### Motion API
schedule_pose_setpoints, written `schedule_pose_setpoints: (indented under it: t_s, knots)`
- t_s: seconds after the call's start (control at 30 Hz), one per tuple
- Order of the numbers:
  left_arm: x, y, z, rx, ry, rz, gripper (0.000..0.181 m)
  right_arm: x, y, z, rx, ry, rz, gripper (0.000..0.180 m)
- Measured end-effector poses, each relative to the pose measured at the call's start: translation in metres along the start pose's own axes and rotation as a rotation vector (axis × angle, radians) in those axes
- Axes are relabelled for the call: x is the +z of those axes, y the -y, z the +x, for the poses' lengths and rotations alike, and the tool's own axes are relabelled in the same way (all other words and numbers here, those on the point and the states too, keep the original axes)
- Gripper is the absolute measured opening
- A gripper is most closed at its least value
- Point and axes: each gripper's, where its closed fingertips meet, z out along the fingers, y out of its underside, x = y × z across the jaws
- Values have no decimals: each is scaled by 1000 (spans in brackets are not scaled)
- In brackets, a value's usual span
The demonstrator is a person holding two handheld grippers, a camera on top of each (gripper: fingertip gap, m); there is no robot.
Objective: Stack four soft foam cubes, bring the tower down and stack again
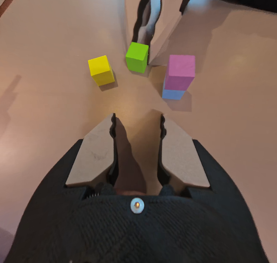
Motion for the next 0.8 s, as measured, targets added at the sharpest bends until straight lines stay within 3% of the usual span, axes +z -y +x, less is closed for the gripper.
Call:
schedule_pose_setpoints:
  t_s: [0.37, 0.8]
  knots:
    - [-9, 23, -20, -31, 113, 131, 45, -19, 29, 1, 52, 27, 179, 24]
    - [4, 8, -3, 69, 82, 10, 47, -28, 45, -19, 31, 126, 235, 24]
